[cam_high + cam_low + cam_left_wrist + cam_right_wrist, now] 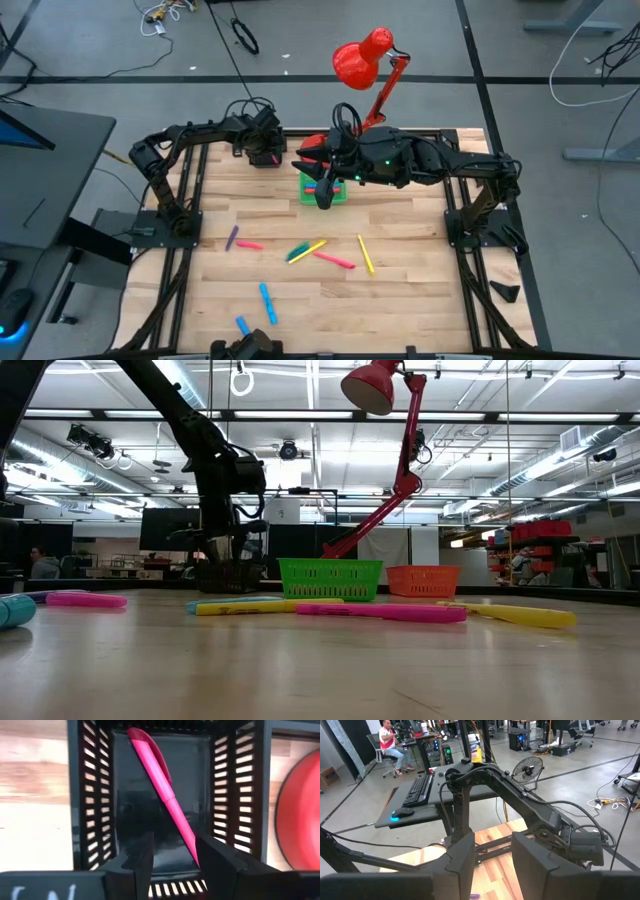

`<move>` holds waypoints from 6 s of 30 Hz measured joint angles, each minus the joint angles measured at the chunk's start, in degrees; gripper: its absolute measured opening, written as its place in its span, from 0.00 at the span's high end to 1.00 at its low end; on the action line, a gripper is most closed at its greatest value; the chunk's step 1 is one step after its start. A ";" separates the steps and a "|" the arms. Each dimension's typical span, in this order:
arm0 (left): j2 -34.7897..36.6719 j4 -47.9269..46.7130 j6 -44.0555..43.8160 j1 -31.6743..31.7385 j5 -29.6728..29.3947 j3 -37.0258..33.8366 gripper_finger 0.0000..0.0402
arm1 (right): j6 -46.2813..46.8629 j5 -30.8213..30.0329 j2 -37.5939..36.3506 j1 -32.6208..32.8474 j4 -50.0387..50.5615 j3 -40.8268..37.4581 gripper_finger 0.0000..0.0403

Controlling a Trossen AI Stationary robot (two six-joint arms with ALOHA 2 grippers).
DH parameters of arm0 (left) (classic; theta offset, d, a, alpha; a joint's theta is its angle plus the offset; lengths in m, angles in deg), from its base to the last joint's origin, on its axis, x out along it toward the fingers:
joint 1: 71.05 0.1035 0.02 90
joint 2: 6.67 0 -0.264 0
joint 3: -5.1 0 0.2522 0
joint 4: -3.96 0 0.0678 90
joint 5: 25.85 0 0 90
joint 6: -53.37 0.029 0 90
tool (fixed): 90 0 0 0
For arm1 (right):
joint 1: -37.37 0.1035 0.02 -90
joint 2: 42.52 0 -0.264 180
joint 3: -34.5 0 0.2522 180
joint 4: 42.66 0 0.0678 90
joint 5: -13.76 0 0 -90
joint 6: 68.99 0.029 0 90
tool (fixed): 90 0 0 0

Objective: Pick & Place Markers
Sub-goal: Put the yellow pen into the black basket

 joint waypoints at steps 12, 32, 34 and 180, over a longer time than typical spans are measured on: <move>0.00 -5.88 4.08 0.00 5.41 8.04 0.62 | -1.09 -0.01 0.00 0.00 0.00 0.00 0.68; 6.90 -17.33 27.76 -1.71 2.55 15.67 0.62 | -2.95 -0.01 0.01 0.00 -1.82 0.00 0.68; 7.66 -18.14 32.10 -2.64 4.60 15.67 0.62 | -2.97 -0.01 0.02 0.00 -1.87 0.00 0.68; 35.26 6.80 30.46 -46.16 12.76 15.47 0.62 | 72.65 14.92 8.44 7.72 19.53 -48.14 0.68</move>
